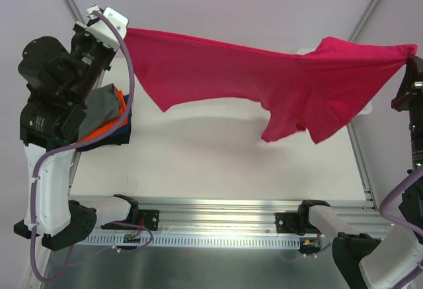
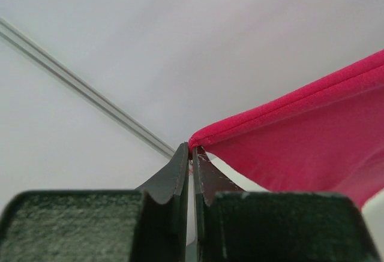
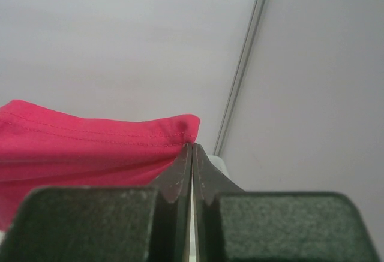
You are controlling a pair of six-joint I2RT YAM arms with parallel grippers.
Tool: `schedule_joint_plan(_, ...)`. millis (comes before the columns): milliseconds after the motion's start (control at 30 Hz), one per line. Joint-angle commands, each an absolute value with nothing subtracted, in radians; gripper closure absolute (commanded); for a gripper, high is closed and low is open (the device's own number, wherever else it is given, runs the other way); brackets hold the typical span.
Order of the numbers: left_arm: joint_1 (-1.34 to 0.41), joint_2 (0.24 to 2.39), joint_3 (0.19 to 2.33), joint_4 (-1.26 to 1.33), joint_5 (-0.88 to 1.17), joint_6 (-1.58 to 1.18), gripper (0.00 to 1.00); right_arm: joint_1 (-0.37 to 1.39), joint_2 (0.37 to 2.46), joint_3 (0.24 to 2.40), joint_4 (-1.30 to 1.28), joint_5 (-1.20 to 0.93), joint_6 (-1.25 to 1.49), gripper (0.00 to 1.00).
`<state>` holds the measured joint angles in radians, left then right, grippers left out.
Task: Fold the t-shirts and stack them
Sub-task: Flatten out the tshirt
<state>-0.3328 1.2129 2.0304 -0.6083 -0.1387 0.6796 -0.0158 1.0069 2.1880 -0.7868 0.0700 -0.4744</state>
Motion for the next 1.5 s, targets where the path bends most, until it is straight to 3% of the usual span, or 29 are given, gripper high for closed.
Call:
schedule_joint_plan(0,-0.322,1.210,2.061,-0.563,-0.182,0.686,1.00,-0.032,1.031,2.212,-0.752,0.152,-0.524,1.00)
schedule_joint_plan(267,-0.304,1.272,2.091,-0.542,-0.184,0.753,1.00,-0.032,1.080,2.161,-0.523,0.186,-0.710,1.00)
schedule_joint_plan(467,-0.206,1.393,1.965,-0.454,-0.059,0.770,1.00,-0.043,1.207,2.045,-0.419,0.150,-0.789,1.00)
schedule_joint_plan(800,-0.106,1.906,2.117,-0.434,0.075,0.813,1.00,-0.040,1.606,2.028,-0.518,0.066,-0.798,0.99)
schedule_joint_plan(1067,-0.075,2.265,2.376,-0.436,0.060,0.908,1.00,0.020,1.994,2.232,-0.526,0.132,-0.859,1.00)
schedule_joint_plan(1233,-0.074,2.332,2.393,-0.434,0.069,0.925,1.00,0.061,2.144,2.298,-0.529,0.143,-0.877,1.00)
schedule_joint_plan(1467,-0.069,2.333,2.335,-0.434,0.066,0.893,1.00,0.103,2.148,2.208,-0.541,0.126,-0.836,1.00)
